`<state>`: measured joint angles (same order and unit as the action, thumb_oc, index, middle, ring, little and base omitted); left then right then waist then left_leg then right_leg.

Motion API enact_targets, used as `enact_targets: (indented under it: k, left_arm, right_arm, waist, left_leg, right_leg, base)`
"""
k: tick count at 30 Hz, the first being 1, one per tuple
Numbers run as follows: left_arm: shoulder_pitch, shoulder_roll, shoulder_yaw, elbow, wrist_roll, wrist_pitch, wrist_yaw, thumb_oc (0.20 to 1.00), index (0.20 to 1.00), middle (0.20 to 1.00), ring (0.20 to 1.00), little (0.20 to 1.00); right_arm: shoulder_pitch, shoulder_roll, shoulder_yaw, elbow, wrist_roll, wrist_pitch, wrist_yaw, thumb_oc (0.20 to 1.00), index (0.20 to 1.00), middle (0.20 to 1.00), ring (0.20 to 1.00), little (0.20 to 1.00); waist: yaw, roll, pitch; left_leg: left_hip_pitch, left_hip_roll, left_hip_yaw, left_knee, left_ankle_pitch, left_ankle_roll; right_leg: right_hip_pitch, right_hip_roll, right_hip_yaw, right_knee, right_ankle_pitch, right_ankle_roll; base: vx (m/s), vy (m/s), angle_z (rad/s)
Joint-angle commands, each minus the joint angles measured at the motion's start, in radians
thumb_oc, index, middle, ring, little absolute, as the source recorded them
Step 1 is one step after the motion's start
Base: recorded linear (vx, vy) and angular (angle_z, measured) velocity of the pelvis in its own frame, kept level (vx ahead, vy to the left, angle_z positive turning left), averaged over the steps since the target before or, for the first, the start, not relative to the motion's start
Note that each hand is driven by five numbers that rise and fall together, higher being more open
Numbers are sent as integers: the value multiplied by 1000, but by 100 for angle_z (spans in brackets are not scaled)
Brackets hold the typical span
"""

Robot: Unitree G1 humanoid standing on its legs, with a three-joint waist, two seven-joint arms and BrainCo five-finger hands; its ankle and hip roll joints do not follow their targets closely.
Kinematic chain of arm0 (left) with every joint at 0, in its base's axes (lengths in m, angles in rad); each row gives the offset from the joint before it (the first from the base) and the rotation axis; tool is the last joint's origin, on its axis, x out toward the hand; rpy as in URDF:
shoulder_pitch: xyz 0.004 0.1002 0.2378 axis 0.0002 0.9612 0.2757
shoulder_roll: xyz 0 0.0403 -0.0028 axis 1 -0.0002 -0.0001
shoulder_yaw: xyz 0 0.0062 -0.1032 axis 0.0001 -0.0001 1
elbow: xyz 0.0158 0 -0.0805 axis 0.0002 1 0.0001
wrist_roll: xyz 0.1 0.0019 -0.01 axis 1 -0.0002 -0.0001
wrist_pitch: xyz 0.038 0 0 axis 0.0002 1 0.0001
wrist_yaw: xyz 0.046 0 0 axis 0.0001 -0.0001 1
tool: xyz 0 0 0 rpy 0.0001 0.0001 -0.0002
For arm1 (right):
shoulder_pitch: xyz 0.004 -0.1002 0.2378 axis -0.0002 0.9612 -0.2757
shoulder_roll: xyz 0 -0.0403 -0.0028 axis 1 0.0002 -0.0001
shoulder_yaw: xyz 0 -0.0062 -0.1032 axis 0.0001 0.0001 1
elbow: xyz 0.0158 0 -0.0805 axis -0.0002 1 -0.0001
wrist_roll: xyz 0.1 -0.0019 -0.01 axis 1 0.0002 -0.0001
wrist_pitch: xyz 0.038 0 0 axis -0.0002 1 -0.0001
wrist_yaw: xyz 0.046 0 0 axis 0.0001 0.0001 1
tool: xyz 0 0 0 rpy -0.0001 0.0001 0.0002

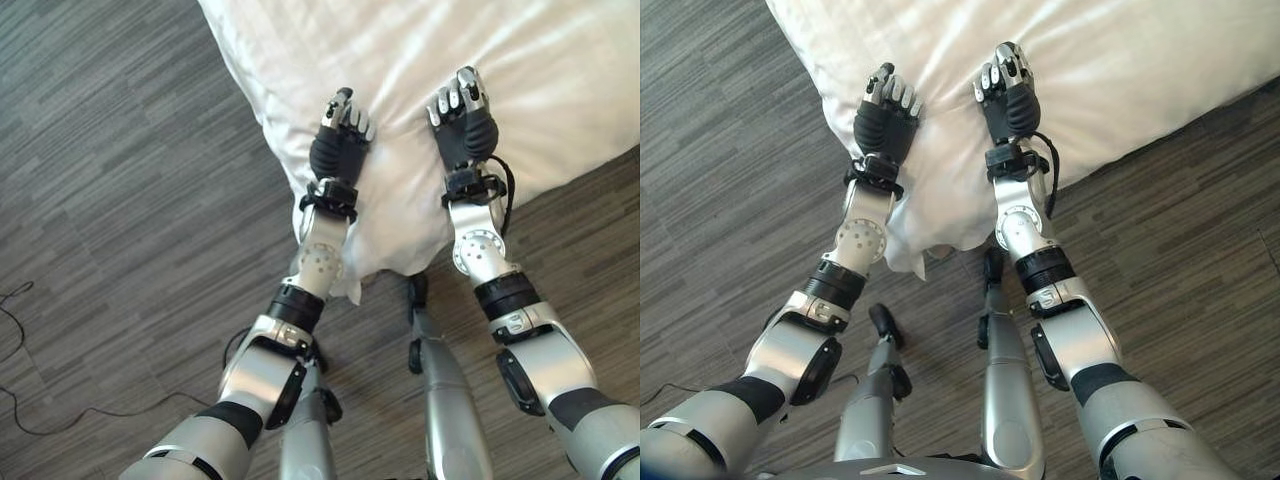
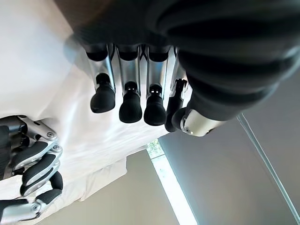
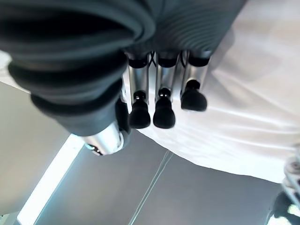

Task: Making the bed.

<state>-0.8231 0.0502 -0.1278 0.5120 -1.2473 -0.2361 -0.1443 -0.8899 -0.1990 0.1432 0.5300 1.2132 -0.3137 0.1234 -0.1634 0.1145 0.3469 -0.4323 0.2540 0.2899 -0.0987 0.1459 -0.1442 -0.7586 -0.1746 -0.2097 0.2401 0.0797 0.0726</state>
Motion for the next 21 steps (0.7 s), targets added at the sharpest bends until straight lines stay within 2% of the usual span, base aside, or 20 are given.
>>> enact_targets:
  k: [1, 2, 3, 5, 6, 7, 8, 10, 11, 12, 13, 14, 15, 16, 17, 18, 21]
  left_arm:
    - [223, 130, 145, 138, -5, 12, 12, 200, 200, 200, 200, 200]
    - [340, 168, 231, 167, 1, 21, -6, 200, 200, 200, 200, 200]
    - [412, 178, 258, 179, -5, 24, -18, 200, 200, 200, 200, 200]
    - [617, 266, 392, 241, 30, 28, -34, 200, 200, 200, 200, 200]
    - [625, 267, 391, 241, 30, 29, -38, 200, 200, 200, 200, 200]
    - [664, 294, 423, 259, 45, 35, -41, 200, 200, 200, 200, 200]
    - [733, 355, 510, 265, 67, 29, -52, 200, 200, 200, 200, 200]
    - [758, 374, 534, 264, 80, 30, -58, 200, 200, 200, 200, 200]
    - [771, 394, 556, 258, 94, 27, -55, 200, 200, 200, 200, 200]
    - [781, 415, 581, 253, 109, 21, -46, 200, 200, 200, 200, 200]
    - [783, 435, 597, 248, 122, 14, -35, 523, 523, 523, 523, 523]
    - [782, 457, 610, 239, 138, 9, -25, 947, 947, 947, 947, 947]
    - [778, 472, 617, 227, 148, 4, -16, 1000, 1000, 1000, 1000, 1000]
    - [778, 482, 622, 200, 160, -5, -4, 1000, 1000, 1000, 1000, 1000]
    - [781, 481, 623, 196, 163, -5, -1, 1000, 1000, 1000, 1000, 1000]
    - [779, 488, 614, 110, 214, -32, 30, 1000, 1000, 1000, 1000, 1000]
    - [768, 460, 565, -93, 300, -61, 121, 1000, 1000, 1000, 1000, 1000]
  right_arm:
    - [146, -28, -189, 48, -8, -27, -29, 200, 200, 200, 200, 200]
    - [221, -62, -273, 20, 19, -25, -16, 200, 200, 200, 200, 200]
    - [276, -65, -311, -2, 19, -25, -13, 200, 200, 200, 200, 200]
    - [425, -141, -443, 4, 14, -23, -32, 200, 200, 200, 200, 200]
    - [432, -140, -443, 2, 14, -21, -31, 200, 200, 200, 200, 200]
    - [461, -176, -478, 5, -5, -19, -41, 200, 200, 200, 200, 200]
    - [539, -265, -543, 24, -81, 0, -64, 200, 200, 200, 200, 200]
    - [566, -300, -561, 28, -127, 11, -76, 200, 200, 200, 200, 200]
    - [591, -345, -571, 34, -191, 22, -97, 209, 209, 209, 209, 209]
    - [627, -391, -574, 38, -301, 37, -128, 529, 529, 529, 529, 529]
    - [651, -423, -561, 33, -395, 59, -150, 1000, 1000, 1000, 1000, 1000]
    - [680, -450, -554, 18, -484, 76, -162, 1000, 1000, 1000, 1000, 1000]
    - [701, -465, -546, -3, -559, 85, -179, 1000, 1000, 1000, 1000, 1000]
    - [718, -472, -536, -45, -642, 86, -200, 1000, 1000, 1000, 1000, 1000]
    - [721, -467, -536, -53, -650, 90, -206, 1000, 1000, 1000, 1000, 1000]
    - [751, -470, -513, -145, -784, 102, -229, 1000, 1000, 1000, 1000, 1000]
    - [803, -400, -444, -318, -954, 134, -263, 1000, 1000, 1000, 1000, 1000]
  waist:
    - [19, 6, 10]
    - [27, 14, 7]
    - [27, 15, -4]
    - [36, 33, -28]
    - [36, 33, -30]
    - [38, 36, -35]
    - [45, 44, -47]
    - [45, 50, -53]
    - [46, 53, -58]
    - [44, 53, -65]
    - [43, 51, -70]
    - [37, 49, -77]
    - [34, 47, -86]
    - [29, 44, -92]
    - [28, 43, -89]
    - [19, 30, -115]
    - [-4, -3, -158]
  left_leg:
    - [94, 94, 18, 11, -29, -111]
    - [107, 92, 32, 11, -8, -108]
    - [122, 92, 33, 11, -7, -106]
    - [170, 88, 36, 11, -16, -102]
    - [174, 88, 35, 11, -18, -102]
    - [185, 87, 35, 11, -22, -101]
    - [209, 82, 35, 11, -29, -102]
    - [223, 79, 34, 11, -33, -102]
    - [236, 77, 36, 11, -36, -104]
    - [253, 75, 36, 11, -37, -105]
    - [268, 73, 38, 11, -38, -105]
    - [282, 73, 43, 11, -38, -106]
    - [294, 72, 44, 11, -37, -106]
    - [310, 72, 45, 11, -36, -108]
    - [314, 72, 44, 11, -36, -108]
    - [341, 77, 45, 11, -31, -109]
    - [393, 80, 47, 11, -31, -102]
  right_leg:
    - [12, -23, -23, -2, -60, 111]
    - [36, -25, -38, -1, -49, 97]
    - [64, -25, -44, -13, -48, 94]
    - [136, -28, -55, -35, -55, 89]
    - [143, -27, -57, -38, -54, 89]
    - [161, -29, -61, -46, -55, 89]
    - [200, -37, -71, -59, -54, 93]
    - [225, -42, -78, -68, -53, 97]
    - [247, -48, -85, -76, -53, 100]
    - [274, -51, -89, -85, -51, 100]
    - [301, -51, -95, -94, -51, 101]
    - [325, -51, -99, -103, -50, 101]
    - [350, -49, -103, -116, -51, 100]
    - [383, -43, -106, -135, -49, 100]
    - [390, -41, -108, -141, -47, 100]
    - [442, -30, -112, -172, -44, 94]
    - [514, 12, -92, -233, -41, 81]
  base:
    - [-17, -51, 22]
    - [-18, -49, 19]
    - [11, -47, 11]
    - [87, -5, 7]
    - [50, 2, 11]
    - [36, 24, 21]
    - [43, 41, 34]
    - [20, 42, 37]
    - [18, 28, 31]
    - [26, 37, 33]
    - [36, 29, 30]
    - [43, 23, 26]
    - [47, 19, 23]
    - [35, 12, 18]
    - [60, 3, 20]
    - [68, -8, 6]
    - [101, -24, -15]
